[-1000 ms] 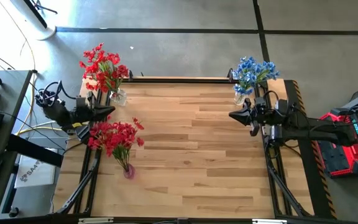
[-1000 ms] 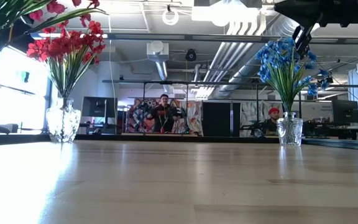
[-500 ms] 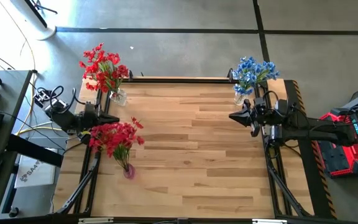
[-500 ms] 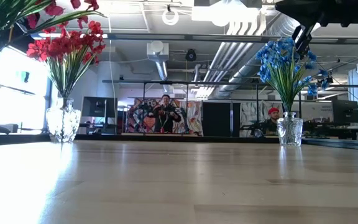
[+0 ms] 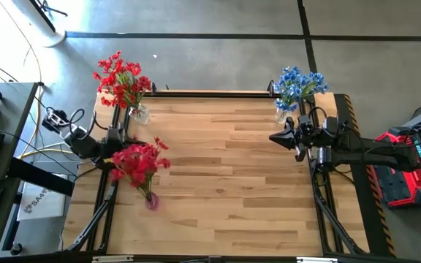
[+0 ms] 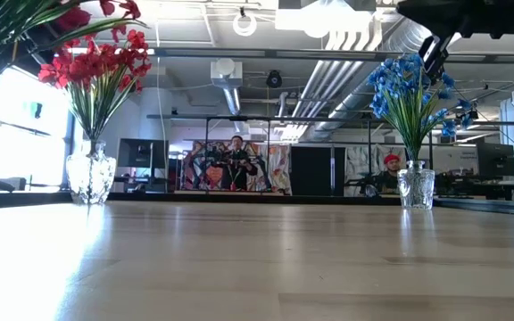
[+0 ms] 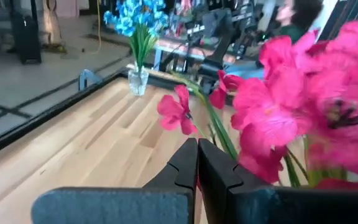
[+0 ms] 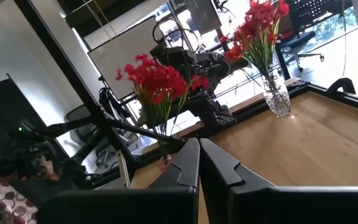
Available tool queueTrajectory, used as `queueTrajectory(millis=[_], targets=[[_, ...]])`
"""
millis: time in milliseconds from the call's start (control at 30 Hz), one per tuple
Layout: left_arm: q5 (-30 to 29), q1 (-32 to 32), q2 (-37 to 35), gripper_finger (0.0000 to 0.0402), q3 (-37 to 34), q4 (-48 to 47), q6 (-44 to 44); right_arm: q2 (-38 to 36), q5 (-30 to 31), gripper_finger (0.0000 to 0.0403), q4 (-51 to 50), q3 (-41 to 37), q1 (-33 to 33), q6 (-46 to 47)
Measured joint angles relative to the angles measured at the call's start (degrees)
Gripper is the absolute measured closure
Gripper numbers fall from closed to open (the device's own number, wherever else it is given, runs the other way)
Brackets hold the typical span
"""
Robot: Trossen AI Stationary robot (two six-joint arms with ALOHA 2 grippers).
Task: Sort flowers into vase by color
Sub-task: Return to Home Position
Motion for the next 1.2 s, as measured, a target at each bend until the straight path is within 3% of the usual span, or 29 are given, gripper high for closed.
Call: queueTrajectory(millis=[100, 700, 800, 1033, 1200], targets=[[1.13, 1.76, -1.03, 0.0401, -3.74, 4.87, 2.13, 0.0, -0.16, 0.0403, -0.28, 0.01, 0.0, 0.27], [8.61, 14.42, -9.59, 0.0402, -13.19, 3.77, 4.71, 0.0, -1.89, 0.0403, -1.71, 0.02, 0.01, 0.34], [11.96, 15.23, -9.66, 0.0402, -14.93, 9.12, 7.88, 0.0, -2.32, 0.0403, -2.64, 0.02, 0.0, 0.3], [16.38, 15.55, -9.6, 0.0401, -17.42, 9.51, 9.27, -0.17, -4.83, 0.0403, -6.28, 0.02, 0.01, -2.3], [17.6, 15.53, -9.64, 0.0401, -19.13, 12.63, 10.75, -2.65, -0.58, 0.0403, -3.16, -3.48, 0.0, -5.95]])
